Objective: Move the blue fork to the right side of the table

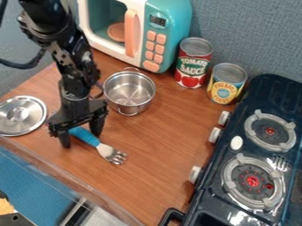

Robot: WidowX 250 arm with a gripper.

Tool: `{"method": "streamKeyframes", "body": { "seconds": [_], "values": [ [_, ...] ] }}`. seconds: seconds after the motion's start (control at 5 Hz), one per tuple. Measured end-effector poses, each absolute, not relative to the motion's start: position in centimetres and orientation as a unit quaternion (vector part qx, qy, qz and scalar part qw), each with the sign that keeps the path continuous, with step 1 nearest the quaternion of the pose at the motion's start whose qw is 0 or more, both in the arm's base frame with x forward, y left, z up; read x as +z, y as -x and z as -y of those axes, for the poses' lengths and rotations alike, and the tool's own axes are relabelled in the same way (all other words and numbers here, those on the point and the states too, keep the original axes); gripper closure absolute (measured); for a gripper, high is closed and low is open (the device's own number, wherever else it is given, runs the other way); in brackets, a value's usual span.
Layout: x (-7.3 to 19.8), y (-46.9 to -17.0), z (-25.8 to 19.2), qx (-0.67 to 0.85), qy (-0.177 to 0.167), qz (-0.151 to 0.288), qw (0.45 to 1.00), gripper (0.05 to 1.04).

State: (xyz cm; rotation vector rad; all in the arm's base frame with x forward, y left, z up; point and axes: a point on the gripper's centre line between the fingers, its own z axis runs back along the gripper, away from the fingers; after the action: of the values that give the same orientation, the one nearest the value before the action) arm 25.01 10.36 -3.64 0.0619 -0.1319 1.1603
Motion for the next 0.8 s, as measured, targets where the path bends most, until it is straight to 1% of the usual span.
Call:
{"method": "streamKeyframes", "body": {
  "seconds": [0.2,0.4,0.6,0.8],
  "values": [
    [-3.6,-25.2,-10.3,0.538,-0.036,0.072,0.839,0.419],
    [-3.6,-25.0,-9.8,0.523,-0.042,0.077,0.848,0.633],
    [-3.4,-24.2,-9.4,0.505,-0.04,0.08,0.859,0.67],
    [-2.0,-24.6,-8.9,0.467,-0.043,0.113,0.876,0.671]
  ]
}}
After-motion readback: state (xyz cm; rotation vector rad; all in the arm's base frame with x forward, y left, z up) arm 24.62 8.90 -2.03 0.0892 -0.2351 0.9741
